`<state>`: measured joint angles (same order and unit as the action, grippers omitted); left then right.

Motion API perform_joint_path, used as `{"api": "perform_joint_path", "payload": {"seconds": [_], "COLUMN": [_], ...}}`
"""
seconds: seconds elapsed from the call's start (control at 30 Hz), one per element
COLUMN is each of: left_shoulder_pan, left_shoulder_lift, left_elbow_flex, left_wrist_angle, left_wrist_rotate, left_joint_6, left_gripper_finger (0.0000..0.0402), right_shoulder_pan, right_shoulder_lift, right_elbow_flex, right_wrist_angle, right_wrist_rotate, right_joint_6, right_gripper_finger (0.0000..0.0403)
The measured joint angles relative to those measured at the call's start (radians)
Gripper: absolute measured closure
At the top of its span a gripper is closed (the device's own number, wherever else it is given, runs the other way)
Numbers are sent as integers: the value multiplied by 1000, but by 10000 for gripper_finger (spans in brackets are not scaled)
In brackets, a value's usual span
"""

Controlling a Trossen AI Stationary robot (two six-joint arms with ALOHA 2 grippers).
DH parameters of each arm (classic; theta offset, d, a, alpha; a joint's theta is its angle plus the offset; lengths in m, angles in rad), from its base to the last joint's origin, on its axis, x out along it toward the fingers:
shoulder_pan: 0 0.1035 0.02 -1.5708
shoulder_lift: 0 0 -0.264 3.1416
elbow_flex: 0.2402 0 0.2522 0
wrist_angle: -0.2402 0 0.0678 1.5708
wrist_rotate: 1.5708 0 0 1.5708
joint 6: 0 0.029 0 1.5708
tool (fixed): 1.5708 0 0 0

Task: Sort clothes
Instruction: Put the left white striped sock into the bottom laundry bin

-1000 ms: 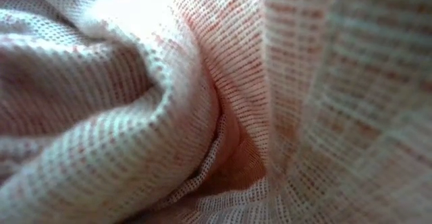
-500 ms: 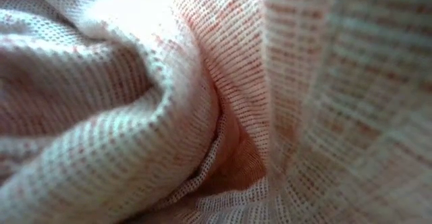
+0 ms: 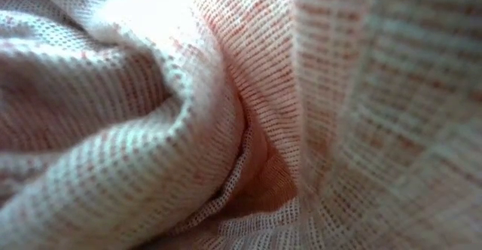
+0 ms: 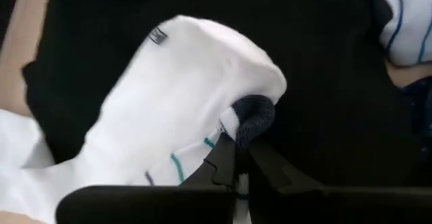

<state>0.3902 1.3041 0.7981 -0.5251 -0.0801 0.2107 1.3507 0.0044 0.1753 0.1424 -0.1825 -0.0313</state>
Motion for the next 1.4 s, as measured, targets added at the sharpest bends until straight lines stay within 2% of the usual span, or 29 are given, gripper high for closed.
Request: {"api": "perform_joint_path", "payload": {"seconds": [0.13, 0.3, 0.5, 0.7, 0.83, 0.9, 1.03, 1.23, 1.4], "left_shoulder_pan": [-19, -47, -114, -197, -220, -223, -223, -224, -236], "left_shoulder_lift": [-5, -5, -4, -5, -5, -5, -4, 24, 41], "left_elbow_flex": [65, 147, 252, 407, 481, 485, 449, 339, 288], "left_wrist_angle": [-47, -108, -169, -278, -377, -426, -468, -362, -322], "left_wrist_rotate": [-24, -61, -113, -231, -239, -239, -207, -75, -62], "left_joint_6": [-10, -32, -77, -121, -184, -230, -330, -413, -464], "left_gripper_finger": [398, 398, 398, 398, 398, 398, 388, 382, 380], "right_shoulder_pan": [-5, -5, -5, -10, -42, -64, -95, -103, -104], "right_shoulder_lift": [0, 1, 1, 1, 0, 1, 1, 1, 3], "right_elbow_flex": [0, 0, 0, -1, 1, 1, 1, 1, 1], "right_wrist_angle": [59, 49, 50, 76, 76, 32, -21, -49, -100], "right_wrist_rotate": [0, 0, 56, 288, 531, 563, 563, 563, 567], "right_joint_6": [7, -8, -174, -405, -391, -357, -287, -265, -265], "right_gripper_finger": [226, 226, 226, 226, 226, 226, 226, 226, 226]}}
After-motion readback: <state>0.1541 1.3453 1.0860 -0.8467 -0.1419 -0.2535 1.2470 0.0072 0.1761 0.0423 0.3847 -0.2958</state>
